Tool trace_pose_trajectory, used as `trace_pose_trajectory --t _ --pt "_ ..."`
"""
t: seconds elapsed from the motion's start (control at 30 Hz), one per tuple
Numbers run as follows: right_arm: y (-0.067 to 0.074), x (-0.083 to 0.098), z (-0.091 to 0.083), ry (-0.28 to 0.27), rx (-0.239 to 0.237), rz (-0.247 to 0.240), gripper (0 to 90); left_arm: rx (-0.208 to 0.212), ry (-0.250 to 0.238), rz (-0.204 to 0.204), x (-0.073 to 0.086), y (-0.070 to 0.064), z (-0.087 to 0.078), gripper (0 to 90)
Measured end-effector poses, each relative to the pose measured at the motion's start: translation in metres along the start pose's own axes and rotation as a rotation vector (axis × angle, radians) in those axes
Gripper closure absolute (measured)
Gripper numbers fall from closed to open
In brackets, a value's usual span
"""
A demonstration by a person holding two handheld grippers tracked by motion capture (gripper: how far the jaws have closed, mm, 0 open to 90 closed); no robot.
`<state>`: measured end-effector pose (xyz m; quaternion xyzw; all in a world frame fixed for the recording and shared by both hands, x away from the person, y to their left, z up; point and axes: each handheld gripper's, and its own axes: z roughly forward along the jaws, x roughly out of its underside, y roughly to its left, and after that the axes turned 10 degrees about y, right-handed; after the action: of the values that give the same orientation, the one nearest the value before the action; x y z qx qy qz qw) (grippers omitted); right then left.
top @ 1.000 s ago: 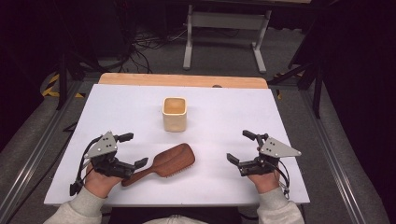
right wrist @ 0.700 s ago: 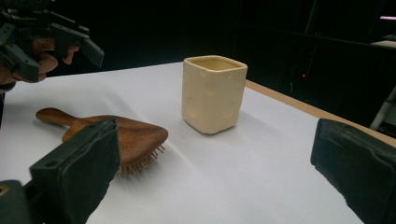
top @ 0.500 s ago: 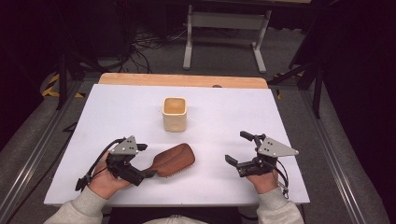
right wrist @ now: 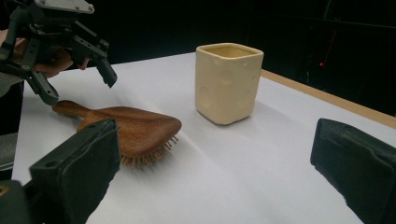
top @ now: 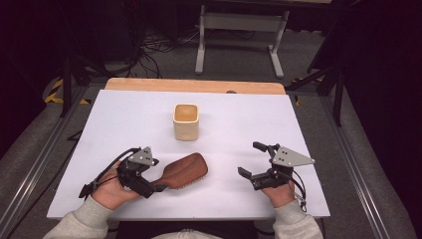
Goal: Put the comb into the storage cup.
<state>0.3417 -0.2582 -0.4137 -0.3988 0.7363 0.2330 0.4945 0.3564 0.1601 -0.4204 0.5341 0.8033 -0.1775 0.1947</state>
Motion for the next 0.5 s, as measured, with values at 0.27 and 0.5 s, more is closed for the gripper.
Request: trace_pose_trajectory --t 0.27,0.5 --pt "0.002 -0.001 0.003 0.059 -0.048 0.020 7.8 -0.018 0.084 0.002 -0.005 0.000 0.006 15.5" --pt "0.003 -0.001 0.002 0.053 -0.043 0.026 7.7 -0.039 0.156 -0.001 -0.007 0.001 0.012 19.7"
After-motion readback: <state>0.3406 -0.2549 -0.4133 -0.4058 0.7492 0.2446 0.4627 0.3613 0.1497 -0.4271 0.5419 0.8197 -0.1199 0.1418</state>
